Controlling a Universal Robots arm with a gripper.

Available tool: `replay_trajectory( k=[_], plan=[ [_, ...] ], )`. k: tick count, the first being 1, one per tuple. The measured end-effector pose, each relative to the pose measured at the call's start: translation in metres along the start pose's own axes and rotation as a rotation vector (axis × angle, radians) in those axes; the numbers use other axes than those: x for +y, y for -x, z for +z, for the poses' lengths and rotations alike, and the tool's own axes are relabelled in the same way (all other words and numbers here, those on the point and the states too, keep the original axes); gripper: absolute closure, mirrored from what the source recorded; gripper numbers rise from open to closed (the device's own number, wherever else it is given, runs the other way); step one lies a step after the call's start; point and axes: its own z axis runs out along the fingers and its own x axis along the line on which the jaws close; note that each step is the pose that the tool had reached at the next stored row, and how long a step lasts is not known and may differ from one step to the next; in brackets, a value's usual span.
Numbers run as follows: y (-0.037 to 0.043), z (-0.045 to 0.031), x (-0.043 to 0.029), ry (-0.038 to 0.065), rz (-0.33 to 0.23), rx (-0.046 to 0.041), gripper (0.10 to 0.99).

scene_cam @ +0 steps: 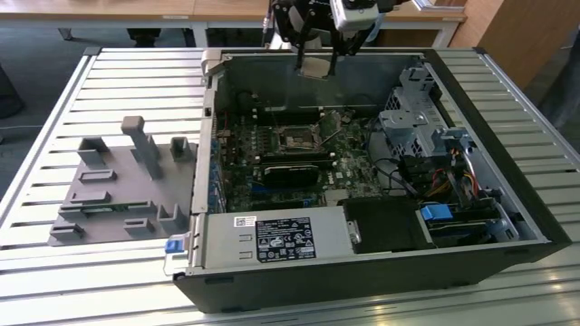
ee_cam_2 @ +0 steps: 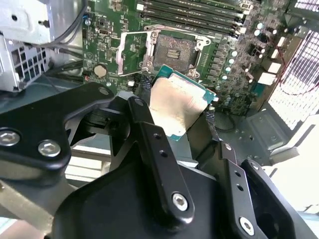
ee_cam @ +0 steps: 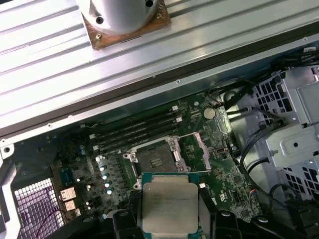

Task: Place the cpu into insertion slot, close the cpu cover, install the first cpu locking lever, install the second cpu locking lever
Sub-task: 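Place the cpu into insertion slot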

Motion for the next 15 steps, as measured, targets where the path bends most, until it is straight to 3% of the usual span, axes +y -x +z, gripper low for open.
replay_trajectory(
  k=[15],
  plan=[
    [0.0000,0.0004,0.0000,0.001,0.152,-0.0138,0.545]
  ],
)
